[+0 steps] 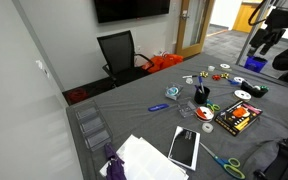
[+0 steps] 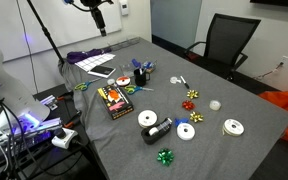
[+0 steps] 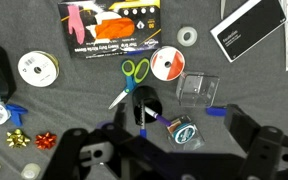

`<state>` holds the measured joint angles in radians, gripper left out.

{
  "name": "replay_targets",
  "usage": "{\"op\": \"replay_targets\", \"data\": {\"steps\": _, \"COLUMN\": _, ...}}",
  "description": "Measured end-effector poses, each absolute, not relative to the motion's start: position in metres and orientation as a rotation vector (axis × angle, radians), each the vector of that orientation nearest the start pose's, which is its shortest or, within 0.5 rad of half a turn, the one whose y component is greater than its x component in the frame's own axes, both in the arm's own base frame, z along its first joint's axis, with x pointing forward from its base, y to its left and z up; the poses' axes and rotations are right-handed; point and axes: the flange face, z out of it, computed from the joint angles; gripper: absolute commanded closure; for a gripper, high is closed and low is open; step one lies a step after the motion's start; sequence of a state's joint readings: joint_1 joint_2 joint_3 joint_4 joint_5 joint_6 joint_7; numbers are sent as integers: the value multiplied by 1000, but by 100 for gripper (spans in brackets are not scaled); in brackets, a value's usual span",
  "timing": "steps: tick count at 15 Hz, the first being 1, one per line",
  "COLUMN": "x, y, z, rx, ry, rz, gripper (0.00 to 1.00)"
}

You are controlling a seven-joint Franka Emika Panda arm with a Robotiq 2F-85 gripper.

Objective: Move the black cup slightly to the left

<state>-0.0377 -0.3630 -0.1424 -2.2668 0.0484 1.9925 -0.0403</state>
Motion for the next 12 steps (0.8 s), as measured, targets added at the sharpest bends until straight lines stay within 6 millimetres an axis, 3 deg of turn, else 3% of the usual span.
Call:
{"op": "replay_targets", "data": {"steps": 5, "x": 486, "y": -69, "z": 468, "rx": -3025, "ry": 556, "rz": -188, "gripper": 0}}
{"op": "replay_targets", "data": {"steps": 12, "x": 540, "y": -69, "z": 393, "rx": -2961, "ry": 892, "rz": -127, "gripper": 0}}
